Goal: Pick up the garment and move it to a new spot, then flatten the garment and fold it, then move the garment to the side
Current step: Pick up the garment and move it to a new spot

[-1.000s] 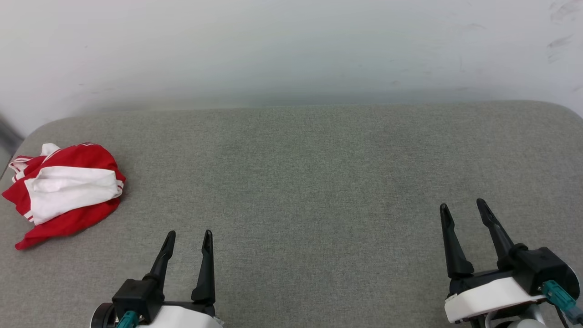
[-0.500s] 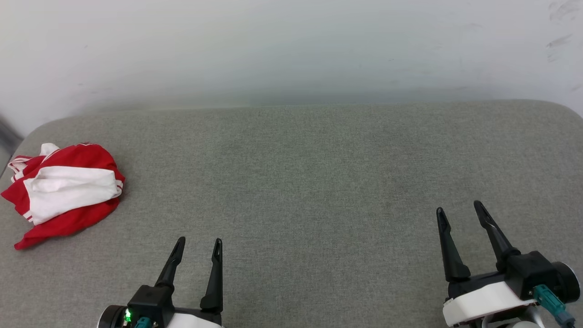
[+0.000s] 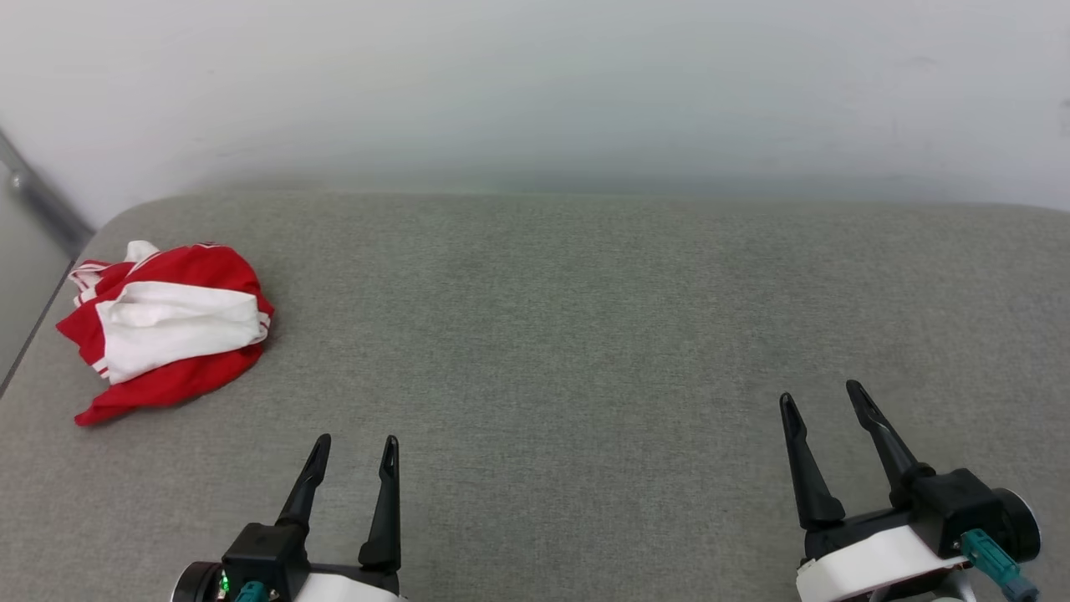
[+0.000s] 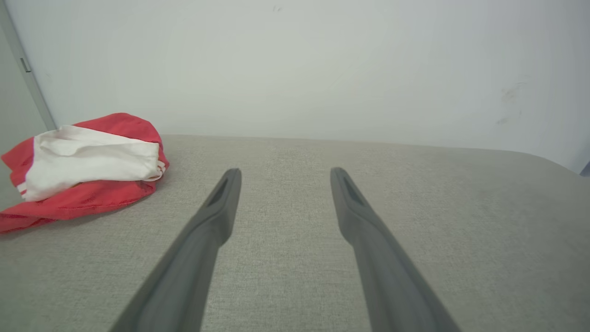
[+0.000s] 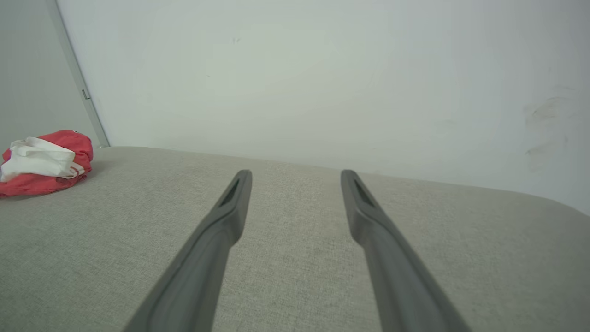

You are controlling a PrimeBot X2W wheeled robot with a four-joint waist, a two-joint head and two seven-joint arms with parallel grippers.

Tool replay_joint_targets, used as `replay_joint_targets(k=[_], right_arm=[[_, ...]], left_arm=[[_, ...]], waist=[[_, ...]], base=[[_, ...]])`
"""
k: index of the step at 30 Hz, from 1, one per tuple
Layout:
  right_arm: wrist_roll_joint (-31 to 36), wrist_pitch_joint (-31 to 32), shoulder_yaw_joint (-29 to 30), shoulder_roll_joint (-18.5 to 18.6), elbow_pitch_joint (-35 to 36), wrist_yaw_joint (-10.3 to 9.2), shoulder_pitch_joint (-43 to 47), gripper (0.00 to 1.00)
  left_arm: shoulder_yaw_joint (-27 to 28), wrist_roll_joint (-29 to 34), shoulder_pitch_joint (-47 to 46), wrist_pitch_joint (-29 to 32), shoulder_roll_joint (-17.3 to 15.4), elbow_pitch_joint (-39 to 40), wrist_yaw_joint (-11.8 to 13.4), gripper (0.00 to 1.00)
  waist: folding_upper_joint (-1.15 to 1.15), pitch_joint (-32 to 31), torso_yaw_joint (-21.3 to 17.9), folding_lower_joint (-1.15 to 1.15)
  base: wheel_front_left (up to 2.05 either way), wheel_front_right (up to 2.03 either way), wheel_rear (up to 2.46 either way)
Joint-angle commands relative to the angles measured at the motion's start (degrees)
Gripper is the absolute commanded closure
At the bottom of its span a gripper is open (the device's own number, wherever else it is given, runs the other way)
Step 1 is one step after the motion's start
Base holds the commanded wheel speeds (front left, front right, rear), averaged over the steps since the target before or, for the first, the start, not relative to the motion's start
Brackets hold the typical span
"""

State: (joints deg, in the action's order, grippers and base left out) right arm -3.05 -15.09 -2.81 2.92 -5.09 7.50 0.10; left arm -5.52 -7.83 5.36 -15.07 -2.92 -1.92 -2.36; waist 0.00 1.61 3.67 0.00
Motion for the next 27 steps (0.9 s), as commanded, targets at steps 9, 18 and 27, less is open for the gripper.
replay_joint_targets(k=[9, 18, 27], right_arm=[[0.0, -0.1, -2.0, -0.1, 0.2, -0.02, 1.1, 0.0], [-0.6, -0.1, -4.0, -0.1, -0.4, -0.02, 1.2, 0.0], [-1.4, -0.1, -5.6, -0.1, -0.9, -0.02, 1.4, 0.0]], left_arm=[[1.3, 0.2, 0.1, -0.2, 0.1, 0.5, 0.1, 0.0], [2.0, 1.3, 1.3, -0.2, 0.1, 0.9, -0.6, 0.0], [2.0, 3.0, 2.3, -0.2, 0.1, 2.2, -0.5, 0.0]], waist=[[0.0, -0.4, 8.1, 0.0], [0.0, -1.4, 15.8, 0.0], [0.0, -2.2, 20.9, 0.0]], base=[[0.0, 0.0, 0.0], [0.0, 0.0, 0.0], [0.0, 0.0, 0.0]])
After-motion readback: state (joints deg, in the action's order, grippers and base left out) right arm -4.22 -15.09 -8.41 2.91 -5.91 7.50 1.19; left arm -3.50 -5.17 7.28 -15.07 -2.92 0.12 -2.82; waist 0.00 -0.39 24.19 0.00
